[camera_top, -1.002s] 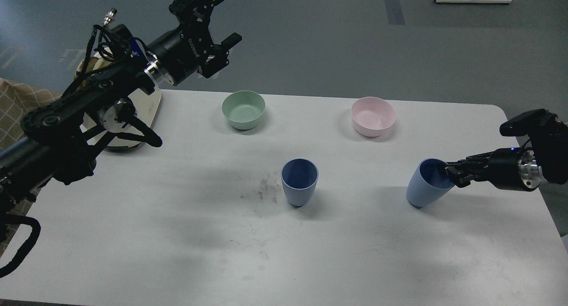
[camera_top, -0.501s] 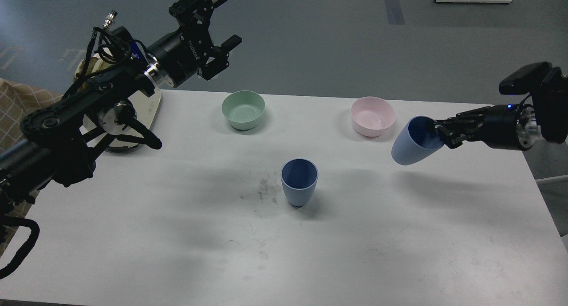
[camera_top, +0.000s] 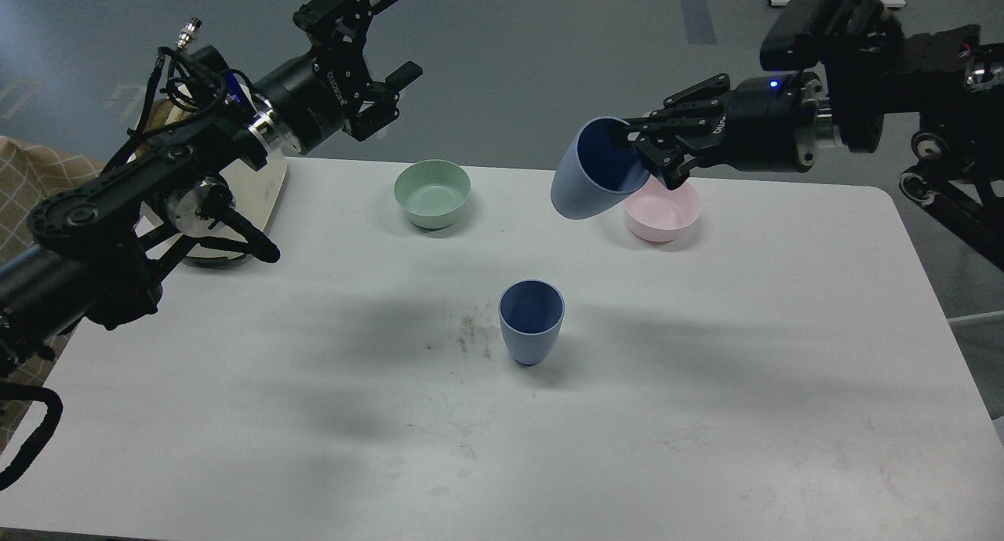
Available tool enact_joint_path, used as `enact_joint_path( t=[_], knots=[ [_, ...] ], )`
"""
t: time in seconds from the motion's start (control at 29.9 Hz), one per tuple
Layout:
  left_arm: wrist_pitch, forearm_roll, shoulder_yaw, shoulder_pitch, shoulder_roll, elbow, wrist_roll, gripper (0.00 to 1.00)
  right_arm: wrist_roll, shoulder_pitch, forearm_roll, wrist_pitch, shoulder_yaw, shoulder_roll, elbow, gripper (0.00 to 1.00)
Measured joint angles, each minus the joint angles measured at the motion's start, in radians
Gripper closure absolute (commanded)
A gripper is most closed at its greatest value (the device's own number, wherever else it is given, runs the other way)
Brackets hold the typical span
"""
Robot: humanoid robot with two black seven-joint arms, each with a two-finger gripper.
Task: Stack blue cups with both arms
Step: 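Lift the cup and carry it over the placed blue cup, then lower the cup into the placed cup and open the right gripper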
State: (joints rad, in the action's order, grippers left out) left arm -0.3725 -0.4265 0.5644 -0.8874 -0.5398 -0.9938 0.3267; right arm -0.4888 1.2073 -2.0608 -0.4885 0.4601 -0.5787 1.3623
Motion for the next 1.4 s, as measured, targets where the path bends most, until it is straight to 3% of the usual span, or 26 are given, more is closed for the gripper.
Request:
enact_joint_path(
  t=[0.3, 1.4],
  knots=[
    [-0.008, 0.000, -0.001, -0.002, -0.003, 0.000, 0.000, 0.02, 0.000, 0.151, 0.002, 0.000, -0.239, 0.086, 0.003, 1.00],
    [-0.014, 0.000, 0.001, 0.004, -0.008, 0.000, 0.000, 0.02, 0.000, 0.102, -0.007, 0.000, -0.307, 0.146, -0.033, 1.00]
  ],
)
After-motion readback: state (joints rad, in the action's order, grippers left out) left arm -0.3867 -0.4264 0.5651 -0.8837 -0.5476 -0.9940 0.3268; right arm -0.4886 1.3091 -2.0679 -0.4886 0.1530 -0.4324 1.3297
